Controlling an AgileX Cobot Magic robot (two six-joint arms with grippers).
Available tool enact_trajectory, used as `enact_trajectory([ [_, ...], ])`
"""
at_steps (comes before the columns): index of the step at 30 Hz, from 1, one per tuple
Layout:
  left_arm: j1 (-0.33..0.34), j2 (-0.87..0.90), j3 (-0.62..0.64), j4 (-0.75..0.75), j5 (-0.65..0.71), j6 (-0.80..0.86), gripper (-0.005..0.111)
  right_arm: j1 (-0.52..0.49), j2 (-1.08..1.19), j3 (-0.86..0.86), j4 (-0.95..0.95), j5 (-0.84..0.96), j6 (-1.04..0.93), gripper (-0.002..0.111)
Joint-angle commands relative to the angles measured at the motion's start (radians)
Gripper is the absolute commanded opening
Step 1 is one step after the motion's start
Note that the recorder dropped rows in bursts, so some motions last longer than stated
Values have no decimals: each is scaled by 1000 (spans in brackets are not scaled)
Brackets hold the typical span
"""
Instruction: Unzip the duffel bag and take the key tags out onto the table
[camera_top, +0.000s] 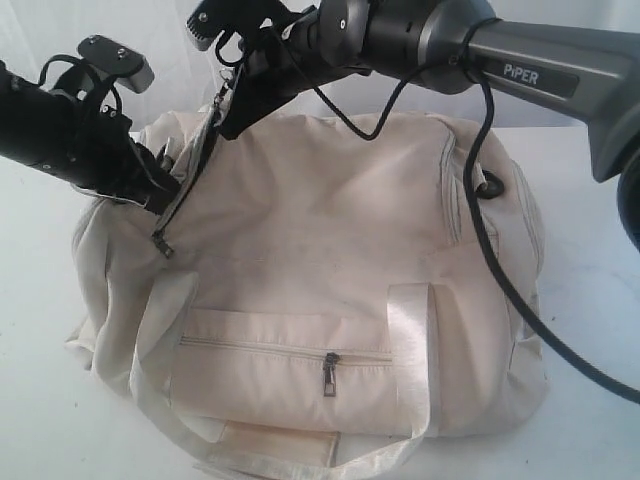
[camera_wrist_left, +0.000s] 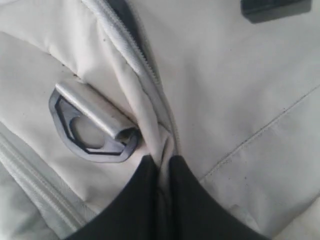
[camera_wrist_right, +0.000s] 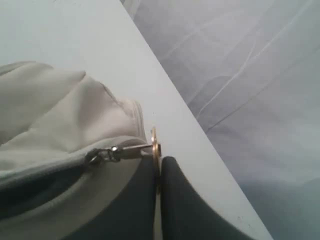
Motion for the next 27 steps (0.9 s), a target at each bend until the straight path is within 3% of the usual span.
enact_trajectory([
  [1,-3,-39,6,88,160,-81,0,-11,-7,-8,-5,-61,-5,0],
  [11,-3,-46,8,177,248,-191,0,-11,5,-8,-13,-94,-14,0],
  [16,-3,-46,8,281,252,-292,0,-11,11,-8,-51,-118,-14,0],
  [27,-3,-46,8,311,231,-332,0,-17,14,-8,-73,-85,36,0],
])
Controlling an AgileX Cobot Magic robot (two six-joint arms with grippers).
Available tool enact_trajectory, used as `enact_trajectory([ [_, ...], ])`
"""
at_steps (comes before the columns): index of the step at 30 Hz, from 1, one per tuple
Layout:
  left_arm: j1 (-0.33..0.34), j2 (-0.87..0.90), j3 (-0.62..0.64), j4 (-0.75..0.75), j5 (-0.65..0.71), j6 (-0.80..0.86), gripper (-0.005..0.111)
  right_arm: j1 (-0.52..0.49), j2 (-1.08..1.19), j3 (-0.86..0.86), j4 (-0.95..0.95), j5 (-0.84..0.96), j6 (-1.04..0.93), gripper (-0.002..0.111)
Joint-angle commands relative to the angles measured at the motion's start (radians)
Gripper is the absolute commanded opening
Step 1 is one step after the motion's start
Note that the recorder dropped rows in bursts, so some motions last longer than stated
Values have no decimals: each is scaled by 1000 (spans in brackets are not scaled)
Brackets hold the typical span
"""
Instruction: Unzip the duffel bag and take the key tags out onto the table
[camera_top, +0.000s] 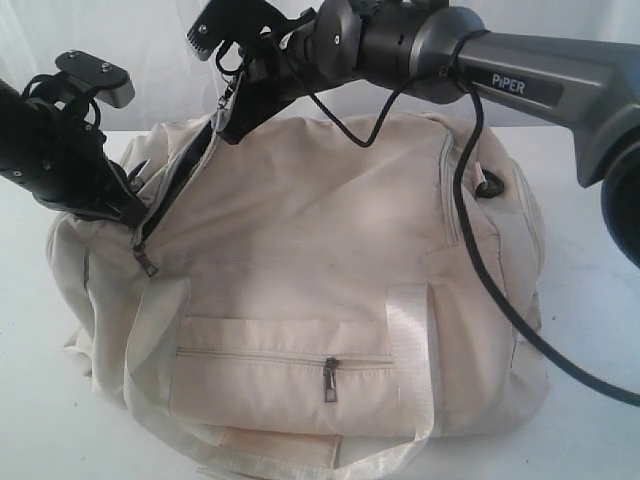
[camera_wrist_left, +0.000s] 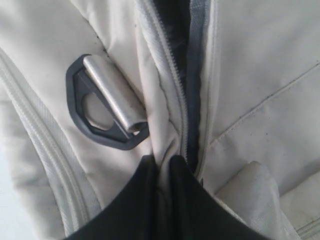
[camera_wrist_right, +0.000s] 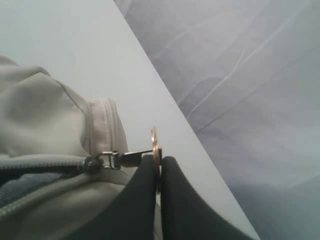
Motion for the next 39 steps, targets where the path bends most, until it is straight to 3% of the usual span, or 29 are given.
enact_trajectory([
  [1,-3,-10,8,28,107,-21,0,-20,-13,-9,-11,-20,37,0],
  [14,-3,-10,8,23,98,-21,0,-118,-26,-98,374,373,-111,0],
  [28,-3,-10,8,21,95,-21,0,-218,19,-98,523,400,-130,0],
  [33,-3,-12,8,-35,14,-21,0,-217,34,-98,567,439,-184,0],
  [35,-3,-17,8,-83,-21,22,6,-215,34,-98,590,446,-194,0],
  [39,-3,-40,-5,-212,-59,149,35,-215,34,-112,603,480,-197,0],
])
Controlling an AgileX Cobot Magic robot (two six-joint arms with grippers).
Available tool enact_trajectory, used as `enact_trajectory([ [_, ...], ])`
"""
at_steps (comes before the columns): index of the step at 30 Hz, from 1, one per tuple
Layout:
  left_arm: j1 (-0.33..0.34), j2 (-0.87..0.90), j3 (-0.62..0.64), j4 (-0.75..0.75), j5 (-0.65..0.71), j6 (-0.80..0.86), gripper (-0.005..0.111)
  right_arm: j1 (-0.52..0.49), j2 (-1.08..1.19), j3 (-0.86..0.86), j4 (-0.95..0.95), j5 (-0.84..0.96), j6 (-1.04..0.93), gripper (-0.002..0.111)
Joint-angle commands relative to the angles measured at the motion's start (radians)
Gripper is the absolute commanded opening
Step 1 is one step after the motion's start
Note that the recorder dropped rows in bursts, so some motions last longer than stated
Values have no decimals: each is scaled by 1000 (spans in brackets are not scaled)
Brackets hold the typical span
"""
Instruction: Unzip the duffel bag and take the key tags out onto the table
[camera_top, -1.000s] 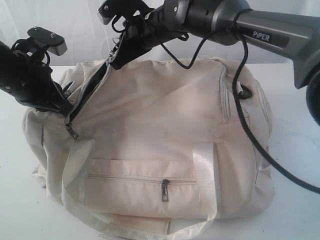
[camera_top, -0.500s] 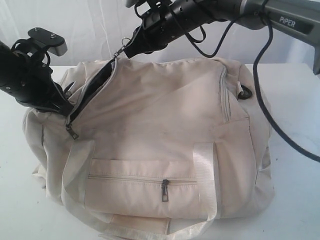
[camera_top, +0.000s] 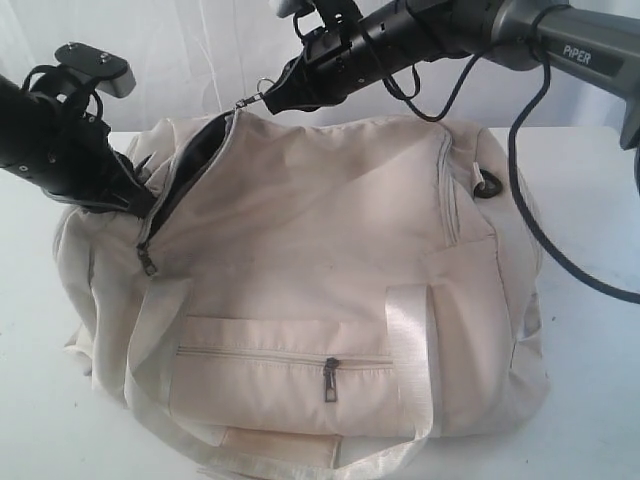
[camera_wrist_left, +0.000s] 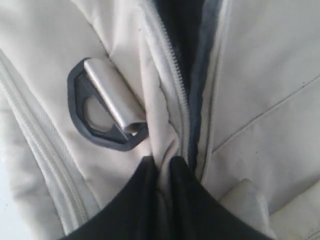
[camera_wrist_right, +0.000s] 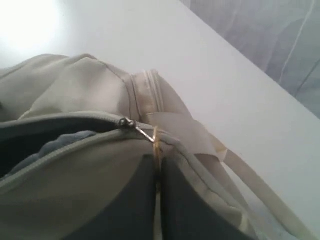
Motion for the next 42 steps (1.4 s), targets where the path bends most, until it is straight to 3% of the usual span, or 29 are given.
enact_trajectory([
  [1,-3,-34,-13,-145,-10,115,42,-13,-5,-21,21,20,-16,0],
  [3,-3,-37,-40,-203,-7,155,57,-13,-5,-31,21,34,-16,0],
  [5,-3,-37,-62,-281,-10,229,64,-13,-5,-33,26,38,-16,0],
  [10,-24,-13,-78,-491,-82,444,64,-13,-5,-38,61,52,-34,0],
  [12,-49,15,-78,-538,-140,458,64,-13,-5,-38,75,65,-47,0],
  [17,-95,107,-97,-546,-268,456,65,-13,-5,-38,77,76,-47,0],
  [22,-97,178,-121,-546,-356,451,64,-13,-5,-38,77,80,-50,0],
  [25,-97,209,-121,-544,-400,453,54,-13,-5,-38,77,80,-54,0],
  [31,-97,224,-121,-520,-394,453,4,-13,2,-38,75,47,-60,0],
  [32,-97,221,-121,-520,-390,453,0,-13,6,-38,75,31,-60,0],
  [42,-97,217,-121,-520,-300,452,0,-18,70,-60,49,-50,-56,0],
])
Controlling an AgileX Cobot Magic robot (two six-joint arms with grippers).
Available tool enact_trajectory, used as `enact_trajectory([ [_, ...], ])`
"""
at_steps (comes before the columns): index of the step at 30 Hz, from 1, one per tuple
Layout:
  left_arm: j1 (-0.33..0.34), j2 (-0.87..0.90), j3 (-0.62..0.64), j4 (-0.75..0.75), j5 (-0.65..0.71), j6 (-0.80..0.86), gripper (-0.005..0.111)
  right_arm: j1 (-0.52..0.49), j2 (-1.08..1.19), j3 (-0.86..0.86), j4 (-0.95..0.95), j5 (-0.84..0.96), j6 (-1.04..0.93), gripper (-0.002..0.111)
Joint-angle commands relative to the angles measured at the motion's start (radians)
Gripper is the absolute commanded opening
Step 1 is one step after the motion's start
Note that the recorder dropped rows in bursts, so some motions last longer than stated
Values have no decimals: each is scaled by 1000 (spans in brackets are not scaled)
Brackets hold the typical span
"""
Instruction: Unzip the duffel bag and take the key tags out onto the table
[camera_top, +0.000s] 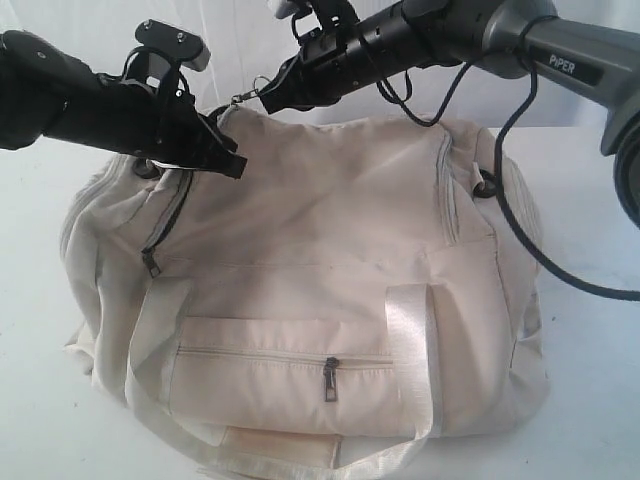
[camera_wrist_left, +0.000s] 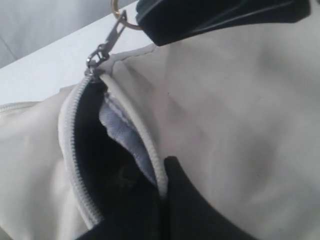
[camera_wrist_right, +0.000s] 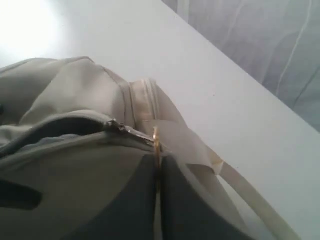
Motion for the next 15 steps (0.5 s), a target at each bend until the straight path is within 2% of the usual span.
enact_trajectory([
  [1,-1,-17,-5,-11,63,0,0,-16,28,-30,-10,-30,-5,0],
  [15,3,-95,47,31,57,0,0,-18,49,-42,-52,-88,6,0],
])
